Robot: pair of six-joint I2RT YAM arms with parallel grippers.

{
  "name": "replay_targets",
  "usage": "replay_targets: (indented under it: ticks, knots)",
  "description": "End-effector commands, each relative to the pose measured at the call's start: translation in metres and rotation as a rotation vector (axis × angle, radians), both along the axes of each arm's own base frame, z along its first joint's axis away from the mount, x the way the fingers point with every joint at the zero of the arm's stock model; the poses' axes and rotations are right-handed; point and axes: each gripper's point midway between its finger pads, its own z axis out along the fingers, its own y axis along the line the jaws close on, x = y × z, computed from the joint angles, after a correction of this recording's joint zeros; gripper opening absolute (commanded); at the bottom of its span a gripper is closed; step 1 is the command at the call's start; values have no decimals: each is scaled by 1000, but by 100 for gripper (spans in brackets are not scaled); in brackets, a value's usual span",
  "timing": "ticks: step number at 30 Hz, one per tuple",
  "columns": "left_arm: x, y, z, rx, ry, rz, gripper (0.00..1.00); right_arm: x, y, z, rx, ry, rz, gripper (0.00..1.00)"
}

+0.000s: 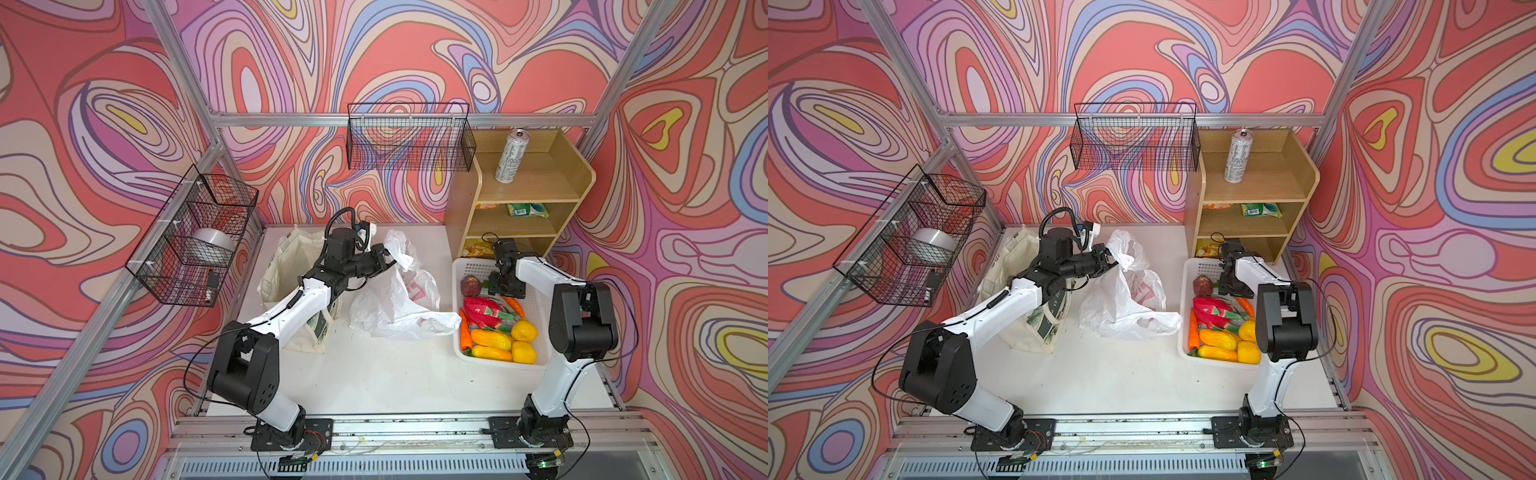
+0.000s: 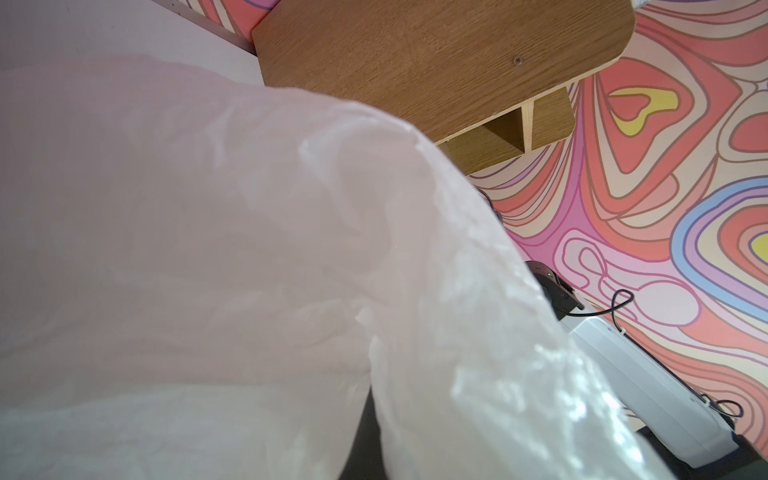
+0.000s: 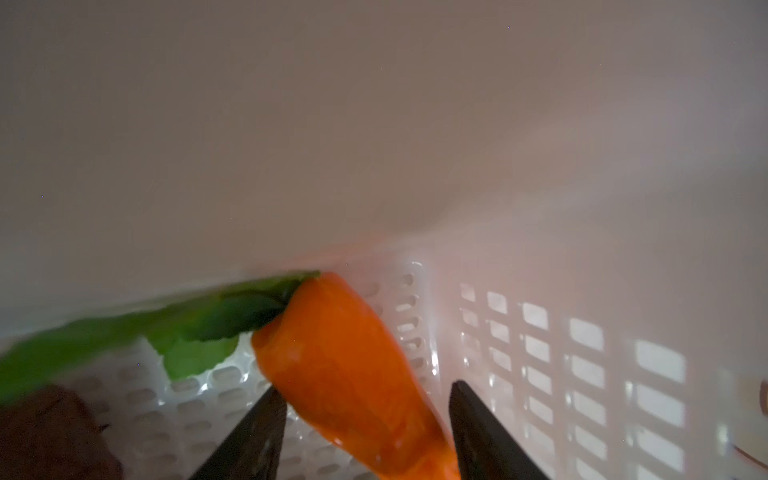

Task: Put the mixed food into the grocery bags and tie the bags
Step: 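Lift the carrot with the right gripper and carry it over the bag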

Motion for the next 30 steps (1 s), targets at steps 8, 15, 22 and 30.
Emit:
replay_targets:
  ticks: [8,15,22,30]
  knots:
    - [2,0,4,-3,-6,-4,0,-16,25,-44,150,126,41,53]
    - [2,1,2,5,-2,2,0,-6,22,3,134,-12,32,36]
    - [2,1,2,14,0,1,0,7,15,92,109,-265,6,25]
    - [-2,3,3,39,-3,-10,0,6,33,177,218,-498,49,24]
